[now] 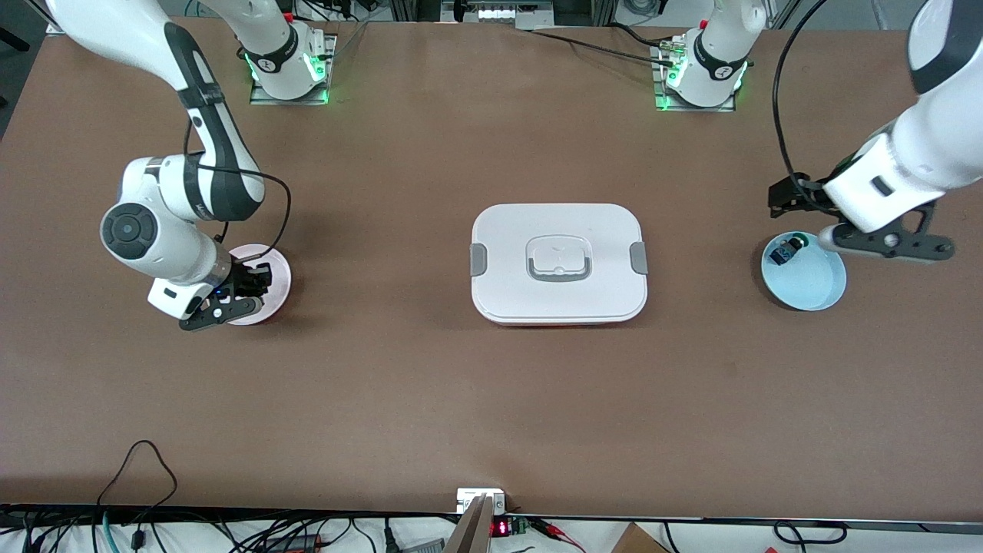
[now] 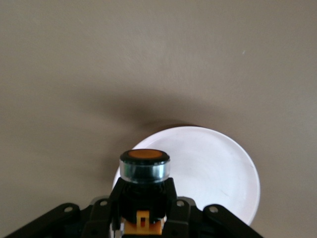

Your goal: Transfer orange switch to right arm and place

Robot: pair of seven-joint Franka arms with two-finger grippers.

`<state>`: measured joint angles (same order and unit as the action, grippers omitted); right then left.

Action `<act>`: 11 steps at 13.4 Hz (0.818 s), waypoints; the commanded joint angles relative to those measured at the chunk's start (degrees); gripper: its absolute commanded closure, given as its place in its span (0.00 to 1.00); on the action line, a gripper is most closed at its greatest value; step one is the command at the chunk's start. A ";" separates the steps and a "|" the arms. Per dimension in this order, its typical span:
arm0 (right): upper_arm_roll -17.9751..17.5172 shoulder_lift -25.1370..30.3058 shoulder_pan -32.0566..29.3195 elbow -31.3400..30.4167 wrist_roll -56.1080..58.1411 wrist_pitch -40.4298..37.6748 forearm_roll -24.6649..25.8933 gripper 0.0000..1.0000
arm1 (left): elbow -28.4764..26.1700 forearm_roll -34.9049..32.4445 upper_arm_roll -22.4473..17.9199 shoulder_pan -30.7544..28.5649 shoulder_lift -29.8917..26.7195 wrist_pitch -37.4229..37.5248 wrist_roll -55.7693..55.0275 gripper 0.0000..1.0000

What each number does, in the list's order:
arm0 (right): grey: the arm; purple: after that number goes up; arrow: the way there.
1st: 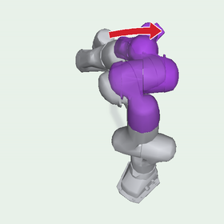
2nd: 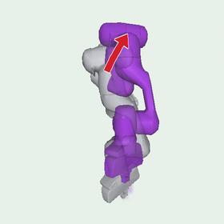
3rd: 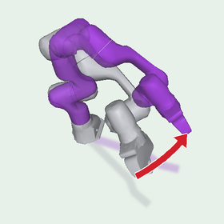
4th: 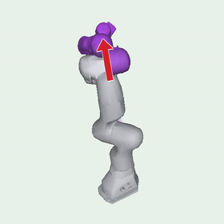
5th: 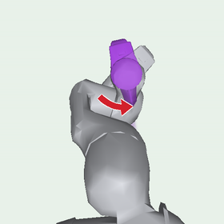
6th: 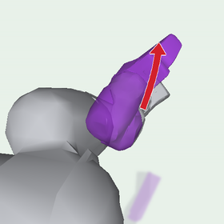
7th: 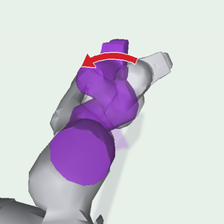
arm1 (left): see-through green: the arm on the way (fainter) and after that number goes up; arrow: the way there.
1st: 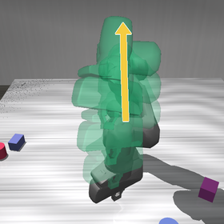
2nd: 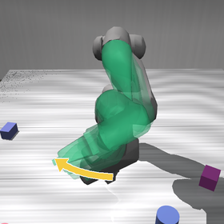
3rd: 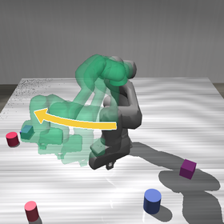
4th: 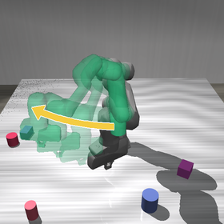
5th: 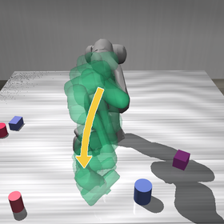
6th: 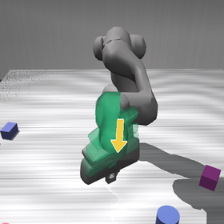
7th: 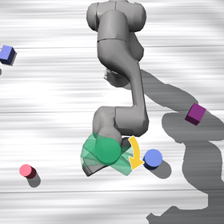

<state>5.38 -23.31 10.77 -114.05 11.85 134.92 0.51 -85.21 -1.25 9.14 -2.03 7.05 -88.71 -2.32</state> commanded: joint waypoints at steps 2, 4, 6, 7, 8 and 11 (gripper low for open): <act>-0.19 -1.56 -2.15 -6.71 3.00 10.52 0.72 1.00 | -15.16 -0.51 -3.51 1.94 -12.24 -9.38 -1.20 0.00; -0.01 -2.88 -2.68 -6.89 3.01 11.51 0.72 1.00 | -15.17 -0.51 -3.86 2.12 -12.15 -6.75 -1.81 0.00; 0.16 -3.85 -2.86 -6.89 3.09 11.68 0.72 1.00 | -14.73 -0.33 -3.95 2.56 -12.06 -5.77 -5.14 0.00; 0.68 -3.85 -2.86 -6.89 3.10 11.77 0.72 1.00 | -14.55 -0.33 -3.95 2.56 -11.71 -5.86 -4.89 0.00; 0.78 -3.85 -2.86 -6.89 3.27 11.69 0.81 0.98 | -14.55 -0.51 -4.04 2.99 -11.71 -5.86 -5.24 0.00; 0.78 -3.33 -2.86 -6.72 2.57 10.98 0.72 0.39 | -13.59 -0.95 -7.11 6.52 -10.93 -5.86 -5.86 0.00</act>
<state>6.23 -27.61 8.26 -120.47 14.35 145.85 0.53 -99.39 -1.34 4.29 2.41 -4.12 -94.89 -7.27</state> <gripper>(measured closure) 0.652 0.000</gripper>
